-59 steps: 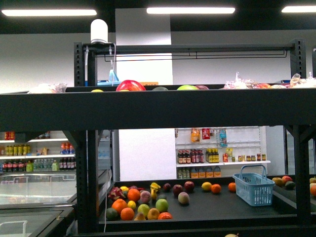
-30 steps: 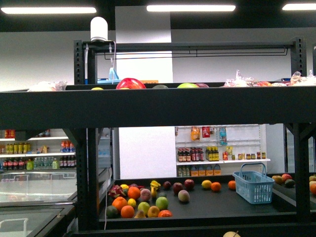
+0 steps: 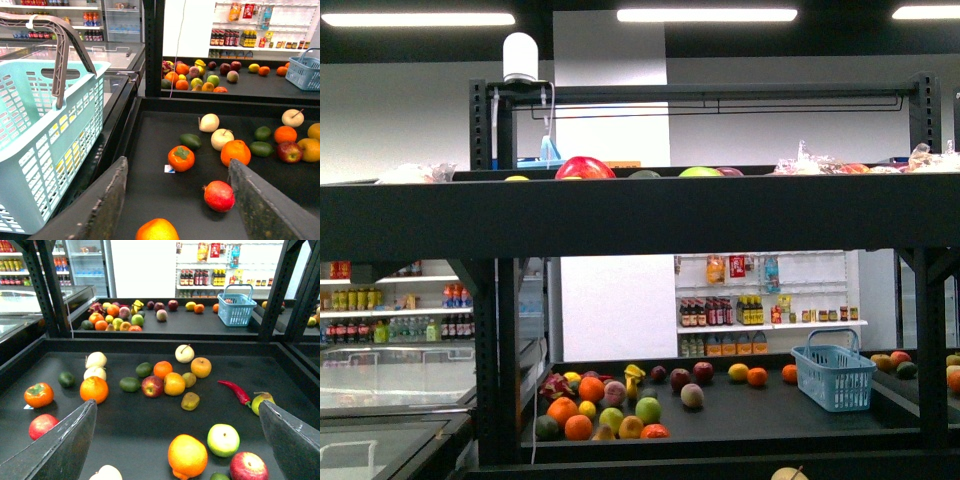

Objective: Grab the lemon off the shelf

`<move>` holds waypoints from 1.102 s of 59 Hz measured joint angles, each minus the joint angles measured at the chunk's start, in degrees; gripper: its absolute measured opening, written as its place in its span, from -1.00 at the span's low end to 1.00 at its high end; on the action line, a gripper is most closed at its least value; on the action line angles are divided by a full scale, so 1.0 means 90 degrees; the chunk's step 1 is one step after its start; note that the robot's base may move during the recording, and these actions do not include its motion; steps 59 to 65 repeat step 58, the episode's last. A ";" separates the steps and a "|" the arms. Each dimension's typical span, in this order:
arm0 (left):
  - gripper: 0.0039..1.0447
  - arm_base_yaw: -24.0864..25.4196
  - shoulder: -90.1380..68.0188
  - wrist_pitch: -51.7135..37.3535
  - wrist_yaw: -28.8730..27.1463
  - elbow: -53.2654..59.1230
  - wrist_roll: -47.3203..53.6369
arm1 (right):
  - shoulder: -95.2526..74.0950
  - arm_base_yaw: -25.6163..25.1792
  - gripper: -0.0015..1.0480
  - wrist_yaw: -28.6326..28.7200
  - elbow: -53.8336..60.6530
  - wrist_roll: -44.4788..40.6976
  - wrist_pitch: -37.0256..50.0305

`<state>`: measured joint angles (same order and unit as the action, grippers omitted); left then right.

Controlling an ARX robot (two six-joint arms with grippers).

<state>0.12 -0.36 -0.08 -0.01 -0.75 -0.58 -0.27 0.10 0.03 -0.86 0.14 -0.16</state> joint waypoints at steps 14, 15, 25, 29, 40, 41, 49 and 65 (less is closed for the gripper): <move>0.85 0.0000 0.0000 0.0000 0.0000 0.0000 0.0010 | 0.0000 0.0000 0.86 0.0000 0.0000 0.0000 0.0000; 0.85 0.0000 0.0000 0.0000 0.0000 0.0000 0.0012 | 0.0000 0.0000 0.86 0.0000 0.0000 0.0000 0.0000; 0.85 0.0000 0.0000 0.0000 0.0000 0.0000 0.0010 | 0.0000 0.0000 0.86 0.0000 0.0000 0.0000 0.0000; 0.85 0.0000 0.0000 0.0000 0.0000 0.0000 0.0012 | 0.0000 0.0000 0.86 0.0000 0.0000 0.0000 0.0000; 0.85 0.0000 0.0000 0.0000 0.0000 0.0000 0.0010 | 0.0000 0.0000 0.86 0.0000 0.0000 0.0000 0.0000; 0.85 0.0002 0.0000 0.0000 0.0000 0.0000 0.0010 | 0.0000 0.0000 0.86 0.0000 0.0000 0.0000 0.0000; 0.85 0.0002 0.0000 0.0000 0.0000 0.0000 0.0012 | 0.0000 0.0000 0.86 0.0000 0.0000 0.0000 0.0000; 0.85 0.0000 0.0000 0.0000 0.0000 0.0000 0.0012 | 0.0000 0.0000 0.86 0.0000 0.0000 0.0000 0.0000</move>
